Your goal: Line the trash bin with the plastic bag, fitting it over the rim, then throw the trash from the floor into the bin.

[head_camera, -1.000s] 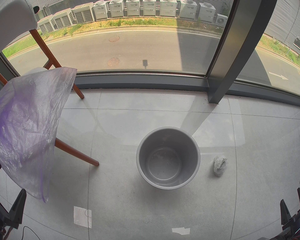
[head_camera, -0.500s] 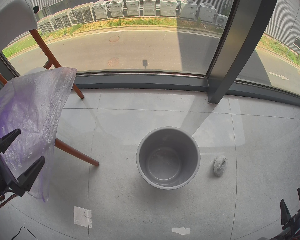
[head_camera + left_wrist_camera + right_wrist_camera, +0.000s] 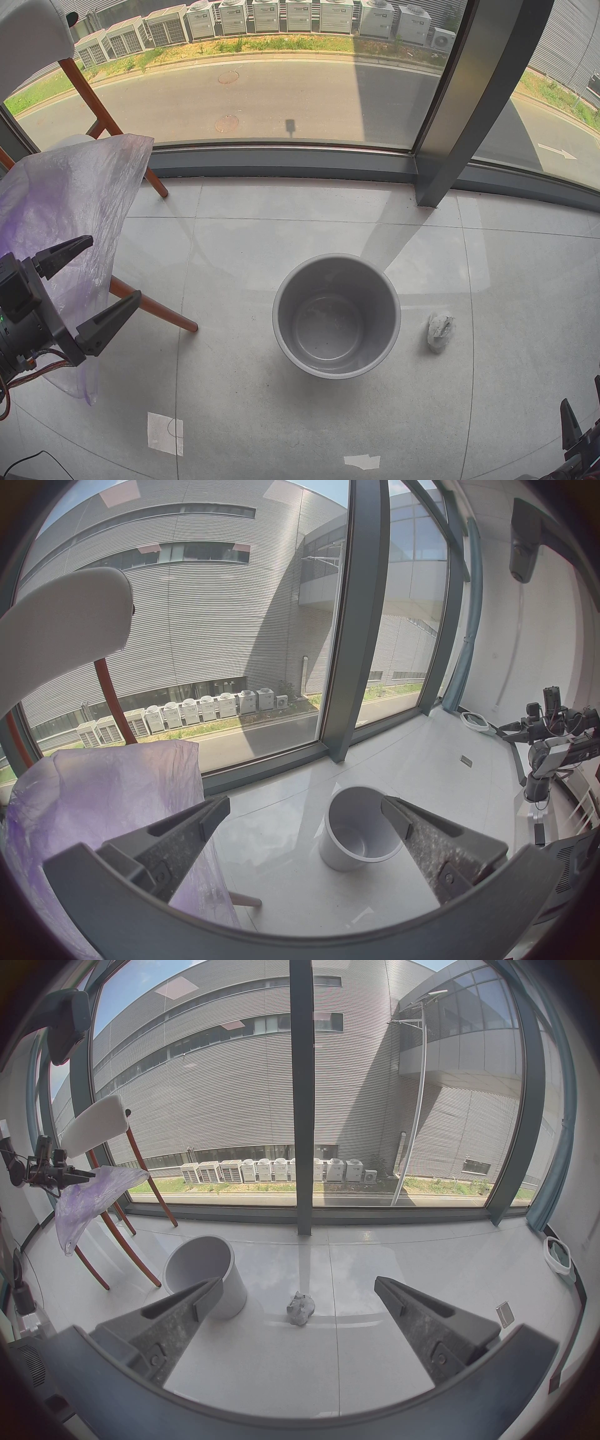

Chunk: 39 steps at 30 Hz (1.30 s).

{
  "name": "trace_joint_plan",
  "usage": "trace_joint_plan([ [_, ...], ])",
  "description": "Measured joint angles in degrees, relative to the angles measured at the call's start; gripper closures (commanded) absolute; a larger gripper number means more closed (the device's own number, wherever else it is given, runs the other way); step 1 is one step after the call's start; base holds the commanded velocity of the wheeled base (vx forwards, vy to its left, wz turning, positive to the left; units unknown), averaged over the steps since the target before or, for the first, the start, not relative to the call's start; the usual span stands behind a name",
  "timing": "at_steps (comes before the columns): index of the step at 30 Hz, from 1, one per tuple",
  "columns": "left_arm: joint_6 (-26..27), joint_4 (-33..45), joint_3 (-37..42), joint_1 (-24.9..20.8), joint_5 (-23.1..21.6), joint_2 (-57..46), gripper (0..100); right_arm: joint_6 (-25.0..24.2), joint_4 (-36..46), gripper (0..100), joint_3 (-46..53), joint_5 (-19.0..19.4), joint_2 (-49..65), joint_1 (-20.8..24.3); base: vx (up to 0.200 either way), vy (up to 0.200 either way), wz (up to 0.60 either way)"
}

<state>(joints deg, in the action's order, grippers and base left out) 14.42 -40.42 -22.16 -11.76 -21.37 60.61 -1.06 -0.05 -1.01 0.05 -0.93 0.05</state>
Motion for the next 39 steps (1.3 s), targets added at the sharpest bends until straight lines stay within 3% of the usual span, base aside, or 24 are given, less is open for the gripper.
trace_joint_plan([
  [5,1.6,0.1,-0.6,-0.2,0.9,2.2,0,0.0,0.0,0,0.0,0.0,0.0,0.0,0.000,0.000,0.00],
  [17,5.3,1.7,-4.4,-0.4,11.6,6.4,0,0.0,-0.1,0,0.0,0.0,0.0,0.0,0.000,0.000,0.00],
  [25,15.9,12.1,-8.2,-0.7,22.8,7.6,0,0.0,-0.1,0,0.0,0.0,0.0,0.0,0.000,0.000,0.00],
  [34,20.8,20.2,-14.6,-5.5,42.3,8.6,0,0.0,-0.1,0,0.0,0.0,0.0,0.0,0.000,0.000,0.00],
  [39,21.9,21.2,-15.4,-8.0,44.8,10.7,0,0.0,-0.1,0,0.0,0.0,0.0,0.0,0.000,0.000,0.00],
])
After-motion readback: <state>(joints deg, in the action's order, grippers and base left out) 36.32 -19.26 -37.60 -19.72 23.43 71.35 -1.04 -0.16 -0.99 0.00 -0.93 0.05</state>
